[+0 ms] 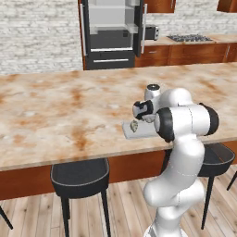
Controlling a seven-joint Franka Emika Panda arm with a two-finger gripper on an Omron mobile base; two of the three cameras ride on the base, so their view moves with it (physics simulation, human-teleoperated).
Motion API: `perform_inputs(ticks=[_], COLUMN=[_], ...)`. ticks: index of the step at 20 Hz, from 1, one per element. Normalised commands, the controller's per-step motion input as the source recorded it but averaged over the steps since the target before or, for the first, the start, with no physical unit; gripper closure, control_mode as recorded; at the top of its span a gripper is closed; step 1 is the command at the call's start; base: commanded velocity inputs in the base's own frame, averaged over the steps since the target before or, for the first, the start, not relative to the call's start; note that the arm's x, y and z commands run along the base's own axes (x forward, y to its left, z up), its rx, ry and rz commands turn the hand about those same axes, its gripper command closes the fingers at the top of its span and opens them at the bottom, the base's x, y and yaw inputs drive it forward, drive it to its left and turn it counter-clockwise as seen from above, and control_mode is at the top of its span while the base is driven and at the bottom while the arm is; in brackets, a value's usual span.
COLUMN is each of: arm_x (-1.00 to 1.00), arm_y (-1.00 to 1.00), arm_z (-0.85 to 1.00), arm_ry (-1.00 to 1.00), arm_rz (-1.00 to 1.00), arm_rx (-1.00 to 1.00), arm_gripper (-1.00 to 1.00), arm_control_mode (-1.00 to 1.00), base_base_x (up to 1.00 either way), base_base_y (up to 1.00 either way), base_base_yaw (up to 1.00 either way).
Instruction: Place two dumplings into each of the tupperware containers and then place the containers in the fridge.
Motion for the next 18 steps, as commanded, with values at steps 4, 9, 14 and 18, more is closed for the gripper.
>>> perform_inputs(ticks=[4,9,14,18], arm_x=[0.52,0.33,-0.04,-0.46], arm_y=[0.00,0.00,-0.01,-0.01], arm_z=[-0.52,-0.44,-0.12,0.09], arm_ry=[0.08,0.07,0.01,0.00], arm_rz=[-0.21,-0.17,-0.18,-0.12], arm_rx=[0.00,0.00,0.00,0.00], arm_gripper=[1.00,1.00,-1.00,-1.00], arm_control_mode=[-1.00,-1.00,-1.00,-1.00], base_base_x=[0.00,0.00,0.00,0.00], base_base_y=[0.00,0.00,0.00,0.00], base_base_yaw=[0.00,0.00,0.00,0.00])
